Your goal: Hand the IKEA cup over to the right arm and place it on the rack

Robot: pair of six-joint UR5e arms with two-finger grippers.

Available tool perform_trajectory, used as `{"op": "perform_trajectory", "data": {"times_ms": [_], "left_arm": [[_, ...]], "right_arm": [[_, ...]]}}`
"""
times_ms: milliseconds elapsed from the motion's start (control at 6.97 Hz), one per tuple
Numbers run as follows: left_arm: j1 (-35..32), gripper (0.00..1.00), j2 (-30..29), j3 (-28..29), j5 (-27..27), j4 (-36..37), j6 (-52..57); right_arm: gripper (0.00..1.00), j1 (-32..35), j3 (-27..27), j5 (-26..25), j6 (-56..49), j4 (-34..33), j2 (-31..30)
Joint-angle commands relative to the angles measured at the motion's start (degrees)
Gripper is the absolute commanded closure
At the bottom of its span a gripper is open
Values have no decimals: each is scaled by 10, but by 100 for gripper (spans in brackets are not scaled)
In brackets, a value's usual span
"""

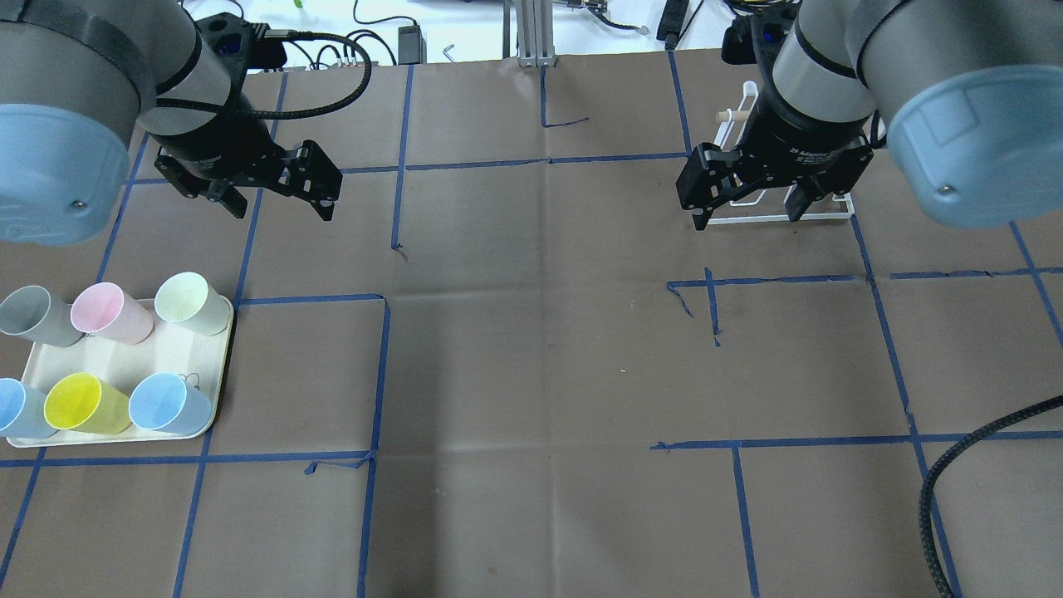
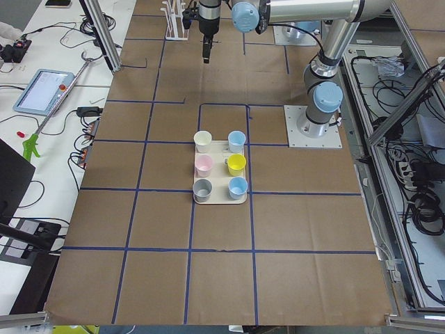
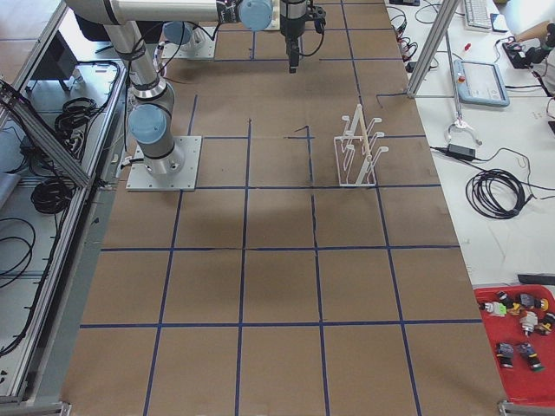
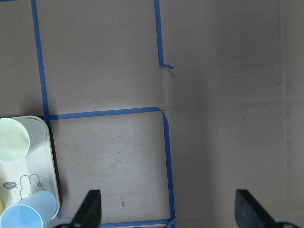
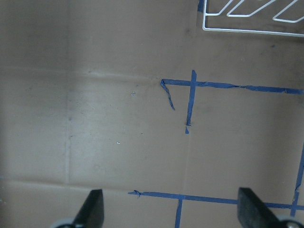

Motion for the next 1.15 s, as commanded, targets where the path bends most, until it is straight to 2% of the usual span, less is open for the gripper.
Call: {"op": "perform_trajectory", "data": {"times_ms": [0,287,861,1004], "left_arm": [[3,0,0,-4,1,0,1],[29,0,-1,-5,4,3,26],[217,0,-13,-9,1,5,183],[245,0,-15,-13,2,7,241]], "right_arm": [[0,0,0,0,-1,0,0],[0,0,0,0,-2,0,1],[0,0,2,2,-1,-10,2],[0,0,4,3,-1,-38,7]]}}
